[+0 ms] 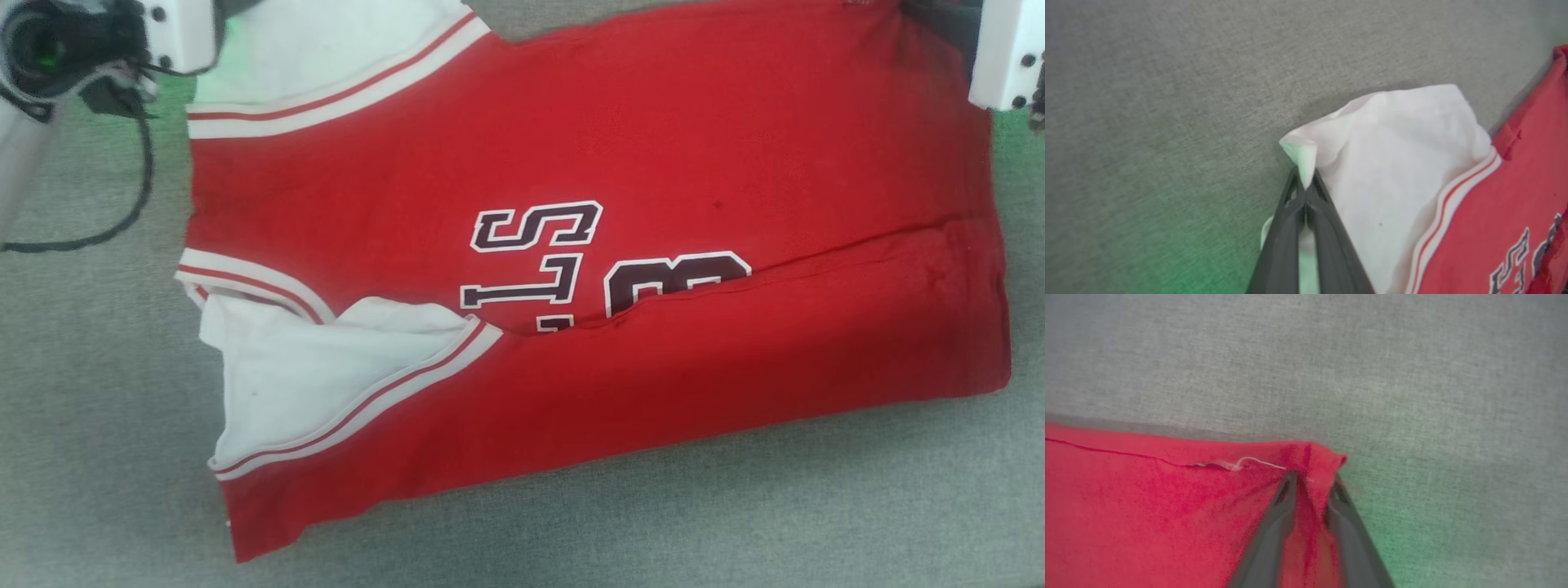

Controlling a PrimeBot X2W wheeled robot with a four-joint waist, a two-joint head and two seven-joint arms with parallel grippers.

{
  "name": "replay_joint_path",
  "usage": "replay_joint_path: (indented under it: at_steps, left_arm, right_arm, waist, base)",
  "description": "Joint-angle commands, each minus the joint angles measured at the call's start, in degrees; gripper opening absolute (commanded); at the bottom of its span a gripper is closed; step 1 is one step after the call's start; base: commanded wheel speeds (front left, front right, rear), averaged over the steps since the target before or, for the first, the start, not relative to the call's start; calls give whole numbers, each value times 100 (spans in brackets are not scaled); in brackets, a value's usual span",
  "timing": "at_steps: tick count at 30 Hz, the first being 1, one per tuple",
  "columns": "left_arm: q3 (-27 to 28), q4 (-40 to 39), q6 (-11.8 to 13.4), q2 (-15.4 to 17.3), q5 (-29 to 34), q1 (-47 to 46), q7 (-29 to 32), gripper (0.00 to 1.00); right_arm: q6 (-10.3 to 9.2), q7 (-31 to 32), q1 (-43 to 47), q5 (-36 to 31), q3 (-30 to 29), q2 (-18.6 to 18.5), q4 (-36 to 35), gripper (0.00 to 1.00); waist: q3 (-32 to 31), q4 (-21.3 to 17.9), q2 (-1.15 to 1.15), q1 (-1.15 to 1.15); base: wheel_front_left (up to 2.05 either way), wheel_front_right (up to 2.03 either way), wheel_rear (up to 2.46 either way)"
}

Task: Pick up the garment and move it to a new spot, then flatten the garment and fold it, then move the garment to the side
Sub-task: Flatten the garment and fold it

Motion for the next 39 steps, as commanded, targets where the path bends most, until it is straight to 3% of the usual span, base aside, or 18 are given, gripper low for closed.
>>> replay_joint_path:
  at_steps: [1, 6, 9, 17, 22, 27, 33, 39]
  left_arm:
    - [-45, -47, -17, -54, -71, 146, -98, 0]
    - [148, -490, -16, -75, -424, 373, -668, 0]
    - [197, -1061, -16, 99, -633, 669, -917, 0]
    - [172, -2811, -13, 990, -864, 1839, -1609, 0]
    - [139, -3893, -13, 1775, -882, 3053, -2500, 0]
    - [4, -4569, -14, 2177, -862, 4208, -3475, 0]
    - [-246, -4341, 25, 2010, -647, 4944, -4113, 0]
    - [-368, -3632, -4, 1487, -707, 4966, -4238, 0]
  right_arm:
    - [-1, -55, 116, 53, 83, 24, 87, 0]
    - [-1, -471, 329, 243, 144, -247, -154, 0]
    - [-1, -599, 696, 484, 189, -529, -525, 0]
    - [-1, -417, 2134, 1234, 81, -1421, -1777, 0]
    - [0, -361, 3352, 1719, -324, -1971, -2388, 0]
    - [-1, -670, 4447, 1965, -763, -2188, -2860, 0]
    - [-1, -1141, 5222, 1768, -1112, -2195, -2976, 0]
    - [-1, -1345, 5071, 1538, -965, -1845, -2793, 0]
  waist:
    - [-85, 67, 0, 0]
    - [-545, 293, 0, 0]
    - [-905, 462, 0, 0]
    - [-1574, 791, 0, 0]
    - [-1786, 869, 0, 0]
    - [-1840, 967, 0, 0]
    - [-1727, 1015, 0, 0]
    - [-1536, 936, 0, 0]
  base:
    - [0, 0, 0]
    - [0, 0, 0]
    - [0, 0, 0]
    - [0, 0, 0]
    - [0, 0, 0]
    - [0, 0, 0]
    - [0, 0, 0]
    - [0, 0, 0]
